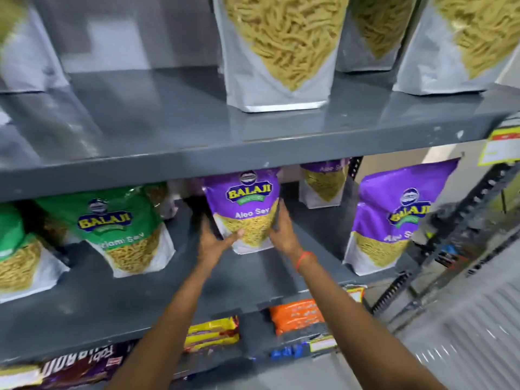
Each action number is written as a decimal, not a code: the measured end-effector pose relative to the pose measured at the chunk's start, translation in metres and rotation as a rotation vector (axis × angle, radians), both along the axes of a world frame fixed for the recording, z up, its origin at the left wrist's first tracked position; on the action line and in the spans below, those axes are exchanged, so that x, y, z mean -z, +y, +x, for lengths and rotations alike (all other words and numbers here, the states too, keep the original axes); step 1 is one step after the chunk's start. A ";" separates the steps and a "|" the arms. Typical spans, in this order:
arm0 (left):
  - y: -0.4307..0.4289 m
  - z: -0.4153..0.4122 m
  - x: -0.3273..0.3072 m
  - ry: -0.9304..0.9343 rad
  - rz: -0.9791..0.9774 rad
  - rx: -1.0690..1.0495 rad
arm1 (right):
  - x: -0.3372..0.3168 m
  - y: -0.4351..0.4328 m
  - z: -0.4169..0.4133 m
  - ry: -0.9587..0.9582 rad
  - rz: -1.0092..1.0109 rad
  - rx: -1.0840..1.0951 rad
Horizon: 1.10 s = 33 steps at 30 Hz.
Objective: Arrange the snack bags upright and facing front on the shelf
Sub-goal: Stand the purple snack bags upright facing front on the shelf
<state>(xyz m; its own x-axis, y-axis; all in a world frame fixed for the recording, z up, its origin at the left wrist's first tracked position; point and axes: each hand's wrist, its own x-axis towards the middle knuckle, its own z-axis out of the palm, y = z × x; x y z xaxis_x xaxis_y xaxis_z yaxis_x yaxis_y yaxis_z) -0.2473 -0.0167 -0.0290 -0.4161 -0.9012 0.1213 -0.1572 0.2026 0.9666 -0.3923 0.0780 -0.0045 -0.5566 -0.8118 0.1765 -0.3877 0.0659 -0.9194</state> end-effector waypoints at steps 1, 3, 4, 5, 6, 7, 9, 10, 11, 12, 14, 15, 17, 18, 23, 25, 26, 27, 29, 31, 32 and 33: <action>-0.008 0.002 0.001 -0.031 0.097 0.168 | 0.003 -0.003 -0.006 -0.161 0.038 -0.108; -0.017 0.006 0.004 -0.099 0.223 0.346 | 0.013 -0.009 -0.015 -0.183 0.106 -0.153; -0.017 0.008 0.008 -0.112 0.247 0.340 | 0.024 -0.012 -0.020 -0.198 0.141 -0.201; -0.014 0.010 0.010 -0.118 0.253 0.310 | 0.026 -0.006 -0.020 -0.194 0.174 -0.162; -0.007 0.011 0.011 -0.129 0.254 0.278 | 0.034 -0.002 -0.025 -0.176 0.188 -0.149; 0.000 0.013 0.013 -0.143 0.253 0.264 | 0.033 0.008 -0.021 -0.165 0.217 -0.140; 0.018 0.016 0.021 -0.182 0.220 0.268 | 0.038 0.025 -0.022 -0.150 0.229 -0.119; 0.029 0.019 0.025 -0.215 0.186 0.260 | 0.042 0.034 -0.023 -0.156 0.230 -0.120; 0.039 0.020 0.028 -0.254 0.144 0.241 | 0.044 0.044 -0.023 -0.175 0.227 -0.117; 0.048 0.020 0.031 -0.293 0.103 0.218 | 0.046 0.053 -0.024 -0.176 0.213 -0.114; 0.062 0.019 0.035 -0.341 0.055 0.186 | 0.050 0.069 -0.024 -0.161 0.208 -0.095; 0.067 0.019 0.036 -0.348 0.047 0.182 | 0.051 0.075 -0.023 -0.166 0.213 -0.082; 0.073 0.019 0.034 -0.367 0.030 0.190 | 0.054 0.085 -0.019 -0.190 0.195 -0.065; 0.076 0.020 0.033 -0.374 0.023 0.194 | 0.056 0.089 -0.017 -0.209 0.188 -0.058; 0.088 0.023 0.031 -0.392 -0.006 0.181 | 0.060 0.099 -0.013 -0.255 0.191 -0.033; 0.092 0.024 0.030 -0.386 -0.014 0.190 | 0.060 0.103 -0.012 -0.278 0.199 -0.034; 0.093 0.025 0.029 -0.381 -0.012 0.197 | 0.060 0.104 -0.012 -0.288 0.198 -0.036; 0.094 0.025 0.028 -0.382 -0.012 0.202 | 0.058 0.106 -0.011 -0.291 0.203 -0.035; 0.095 0.026 0.026 -0.392 -0.013 0.212 | 0.055 0.105 -0.008 -0.309 0.192 -0.022; 0.094 0.029 0.025 -0.371 0.007 0.239 | 0.049 0.104 0.003 -0.335 0.121 0.062; 0.094 0.031 0.025 -0.355 0.015 0.248 | 0.047 0.104 0.013 -0.329 0.055 0.152; 0.094 0.034 0.024 -0.340 0.015 0.249 | 0.044 0.104 0.024 -0.289 -0.016 0.284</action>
